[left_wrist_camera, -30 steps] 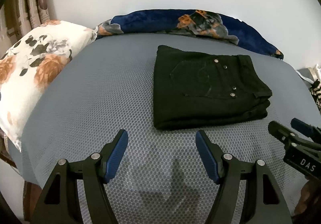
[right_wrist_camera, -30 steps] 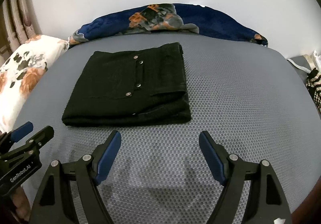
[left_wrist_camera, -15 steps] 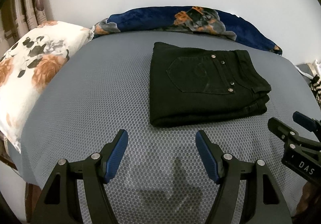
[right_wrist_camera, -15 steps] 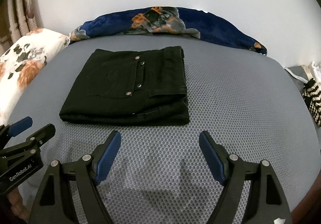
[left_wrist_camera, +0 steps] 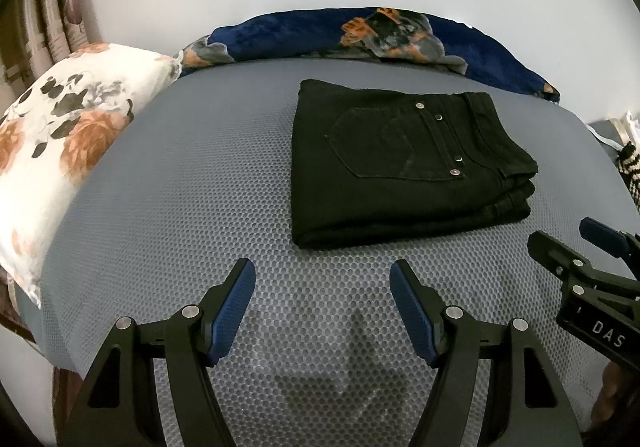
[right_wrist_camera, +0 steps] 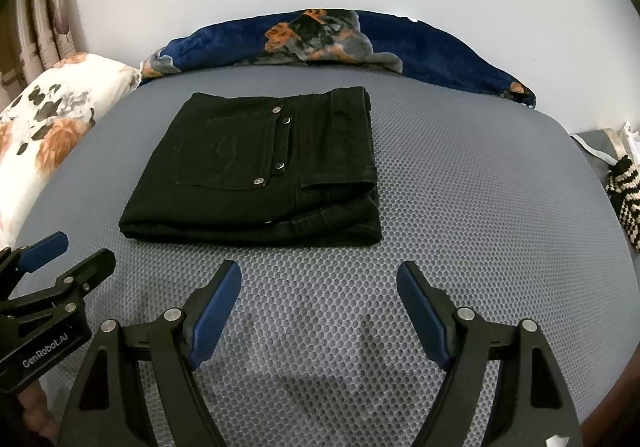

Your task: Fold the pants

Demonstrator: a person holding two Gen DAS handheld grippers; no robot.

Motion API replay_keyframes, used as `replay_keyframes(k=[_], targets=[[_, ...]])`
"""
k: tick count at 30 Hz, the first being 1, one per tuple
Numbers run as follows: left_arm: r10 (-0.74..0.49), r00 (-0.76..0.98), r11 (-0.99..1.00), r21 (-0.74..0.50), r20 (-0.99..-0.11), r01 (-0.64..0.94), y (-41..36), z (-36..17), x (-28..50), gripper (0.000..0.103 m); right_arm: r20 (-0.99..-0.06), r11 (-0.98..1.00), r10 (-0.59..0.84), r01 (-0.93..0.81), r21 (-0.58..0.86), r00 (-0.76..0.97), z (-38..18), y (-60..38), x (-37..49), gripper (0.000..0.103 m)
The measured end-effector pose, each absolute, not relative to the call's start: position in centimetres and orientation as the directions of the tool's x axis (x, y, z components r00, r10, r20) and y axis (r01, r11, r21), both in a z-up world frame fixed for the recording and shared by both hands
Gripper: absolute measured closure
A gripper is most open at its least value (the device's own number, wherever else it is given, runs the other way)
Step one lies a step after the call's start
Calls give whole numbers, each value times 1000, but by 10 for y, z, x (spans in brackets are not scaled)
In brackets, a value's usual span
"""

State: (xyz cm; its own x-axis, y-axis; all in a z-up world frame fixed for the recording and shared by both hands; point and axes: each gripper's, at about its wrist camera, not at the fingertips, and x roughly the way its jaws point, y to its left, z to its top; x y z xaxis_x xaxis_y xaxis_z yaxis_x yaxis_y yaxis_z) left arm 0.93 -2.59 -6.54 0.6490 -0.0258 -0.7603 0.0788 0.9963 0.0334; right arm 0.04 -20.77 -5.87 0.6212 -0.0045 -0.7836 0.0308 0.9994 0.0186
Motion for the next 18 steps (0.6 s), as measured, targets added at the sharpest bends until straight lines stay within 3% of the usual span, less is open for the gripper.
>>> replay_keyframes(k=[18], targets=[[-25,648,996,38,-761,82,-27,-66,9,33,-787,999,-3,27,17,617,-61,-206,-1,25]])
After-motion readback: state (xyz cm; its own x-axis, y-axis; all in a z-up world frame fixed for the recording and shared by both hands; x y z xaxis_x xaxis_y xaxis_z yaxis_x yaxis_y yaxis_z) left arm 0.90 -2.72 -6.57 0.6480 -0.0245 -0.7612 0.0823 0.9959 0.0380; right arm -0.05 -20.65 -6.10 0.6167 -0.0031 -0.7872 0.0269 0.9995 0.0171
